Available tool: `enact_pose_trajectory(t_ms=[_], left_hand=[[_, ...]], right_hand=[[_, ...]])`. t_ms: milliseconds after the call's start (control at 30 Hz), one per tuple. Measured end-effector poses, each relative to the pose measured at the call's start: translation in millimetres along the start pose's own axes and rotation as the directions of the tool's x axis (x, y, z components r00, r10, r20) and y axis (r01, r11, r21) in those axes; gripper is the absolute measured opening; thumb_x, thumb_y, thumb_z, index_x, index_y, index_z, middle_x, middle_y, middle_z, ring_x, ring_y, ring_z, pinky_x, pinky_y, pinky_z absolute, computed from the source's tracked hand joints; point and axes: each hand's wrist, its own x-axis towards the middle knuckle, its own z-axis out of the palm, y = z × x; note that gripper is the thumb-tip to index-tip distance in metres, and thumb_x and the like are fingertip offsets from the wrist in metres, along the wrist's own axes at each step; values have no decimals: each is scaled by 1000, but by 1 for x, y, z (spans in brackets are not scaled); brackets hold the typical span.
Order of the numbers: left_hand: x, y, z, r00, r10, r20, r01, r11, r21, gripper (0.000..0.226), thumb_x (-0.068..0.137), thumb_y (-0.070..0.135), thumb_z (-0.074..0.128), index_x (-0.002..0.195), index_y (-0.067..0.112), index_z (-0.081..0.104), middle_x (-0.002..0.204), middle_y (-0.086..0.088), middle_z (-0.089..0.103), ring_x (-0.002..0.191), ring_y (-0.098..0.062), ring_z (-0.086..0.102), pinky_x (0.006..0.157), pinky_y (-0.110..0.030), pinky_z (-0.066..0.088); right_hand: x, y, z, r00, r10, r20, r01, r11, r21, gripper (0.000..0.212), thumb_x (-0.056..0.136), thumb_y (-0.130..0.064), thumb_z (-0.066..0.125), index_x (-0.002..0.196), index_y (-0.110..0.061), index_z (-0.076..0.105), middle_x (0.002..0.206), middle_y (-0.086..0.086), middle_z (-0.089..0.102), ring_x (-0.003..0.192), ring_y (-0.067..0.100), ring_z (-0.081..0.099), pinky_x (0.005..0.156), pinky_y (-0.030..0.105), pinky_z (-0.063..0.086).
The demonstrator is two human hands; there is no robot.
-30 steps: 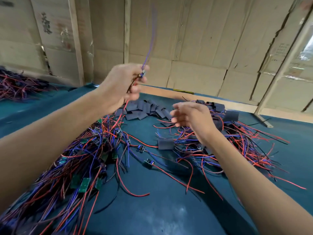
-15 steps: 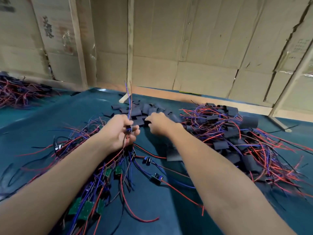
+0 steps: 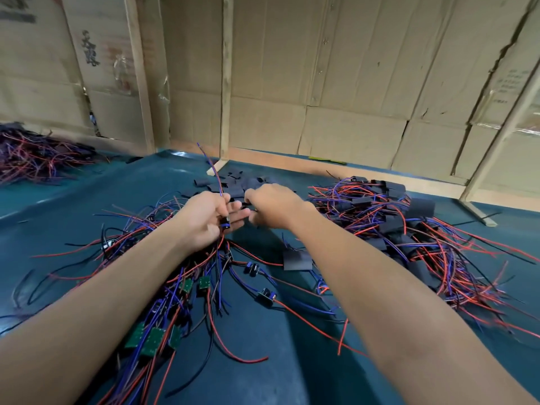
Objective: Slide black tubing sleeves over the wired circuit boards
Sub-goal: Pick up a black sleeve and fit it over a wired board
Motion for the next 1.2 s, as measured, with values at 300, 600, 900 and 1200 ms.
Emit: enact_pose_trajectory(t_ms=[300, 600, 900, 1200], left_hand=[[-40, 63, 30, 957, 280, 83, -282, 815, 505, 32, 103, 38, 39, 93, 18, 62, 61, 7, 34, 44, -11, 30, 43, -20, 28], [-56, -28, 90, 722, 244, 647, -616, -199, 762, 37, 104, 25, 47, 140, 18, 53, 111, -12, 69, 100, -28, 64, 86, -32, 47], [-28, -77, 78, 595, 235, 769, -686, -350, 638, 31, 104, 11, 43, 132, 14, 57, 107, -5, 57, 102, -26, 57, 82, -33, 40], [-43, -80, 75, 459, 226, 859, -837, -212, 504, 56, 103, 53, 35, 156, 36, 27, 103, 6, 32, 79, -13, 47, 83, -28, 41]], right_hand=[[-67, 25, -55, 938, 342, -64, -198, 677, 709, 17, 95, -7, 55, 95, 0, 72, 88, 18, 73, 70, 22, 70, 69, 36, 57], [-206, 55, -33, 883, 464, 69, 1, -150, 989, 26, 99, 12, 46, 98, -2, 68, 73, 9, 70, 65, 21, 72, 61, 29, 60], [-231, 56, -22, 858, 513, -12, -66, 133, 989, 37, 66, -19, 90, 101, -24, 80, 100, 7, 78, 72, 21, 68, 56, 29, 56], [-249, 41, -10, 841, 529, -111, 0, 205, 979, 42, 73, 2, 84, 109, -18, 75, 114, 3, 75, 107, 15, 71, 98, 27, 52]])
